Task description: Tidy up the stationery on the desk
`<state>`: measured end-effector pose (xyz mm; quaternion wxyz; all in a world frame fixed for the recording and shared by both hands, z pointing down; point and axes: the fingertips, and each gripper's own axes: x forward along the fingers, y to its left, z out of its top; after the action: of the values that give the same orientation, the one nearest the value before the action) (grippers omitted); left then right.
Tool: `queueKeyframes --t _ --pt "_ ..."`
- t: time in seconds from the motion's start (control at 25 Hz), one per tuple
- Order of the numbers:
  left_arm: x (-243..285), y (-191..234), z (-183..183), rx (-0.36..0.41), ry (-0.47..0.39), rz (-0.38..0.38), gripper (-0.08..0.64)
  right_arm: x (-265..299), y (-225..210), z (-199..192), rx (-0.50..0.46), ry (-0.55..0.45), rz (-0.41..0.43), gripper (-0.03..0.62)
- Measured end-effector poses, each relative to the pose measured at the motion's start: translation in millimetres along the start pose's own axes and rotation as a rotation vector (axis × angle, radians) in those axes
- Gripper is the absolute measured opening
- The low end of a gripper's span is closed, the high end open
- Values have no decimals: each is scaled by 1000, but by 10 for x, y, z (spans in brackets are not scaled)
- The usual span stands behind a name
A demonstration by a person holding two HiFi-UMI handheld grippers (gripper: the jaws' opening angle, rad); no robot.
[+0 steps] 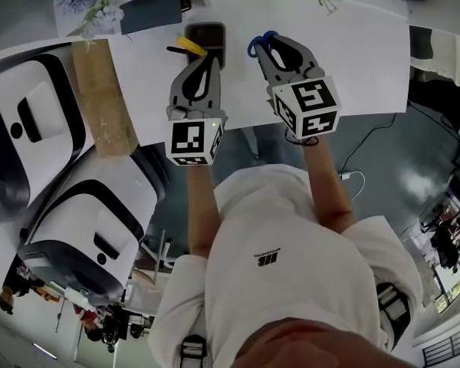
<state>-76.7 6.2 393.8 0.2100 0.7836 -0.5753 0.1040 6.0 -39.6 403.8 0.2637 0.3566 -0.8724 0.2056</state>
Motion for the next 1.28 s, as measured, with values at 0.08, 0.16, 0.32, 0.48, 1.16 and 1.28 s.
queueKeyframes --t 0.08,0.16,0.32,0.48,1.16,1.28 --pt "-87 81 -3 -9 -8 22 0 15 115 72 8 -16 31 57" --pt "-167 157 -7 -19 -15 43 0 38 232 145 15 -32 64 57" --pt "-298 283 -7 -33 -28 80 0 97 440 276 7 -59 112 57" --pt "-407 385 -9 -46 -39 111 0 187 620 390 1 -92 157 57" --pt "-568 615 -126 -85 -42 163 0 719 892 232 -29 -55 187 58" --pt "-562 614 -128 -86 -40 158 0 814 891 106 -61 -22 170 61"
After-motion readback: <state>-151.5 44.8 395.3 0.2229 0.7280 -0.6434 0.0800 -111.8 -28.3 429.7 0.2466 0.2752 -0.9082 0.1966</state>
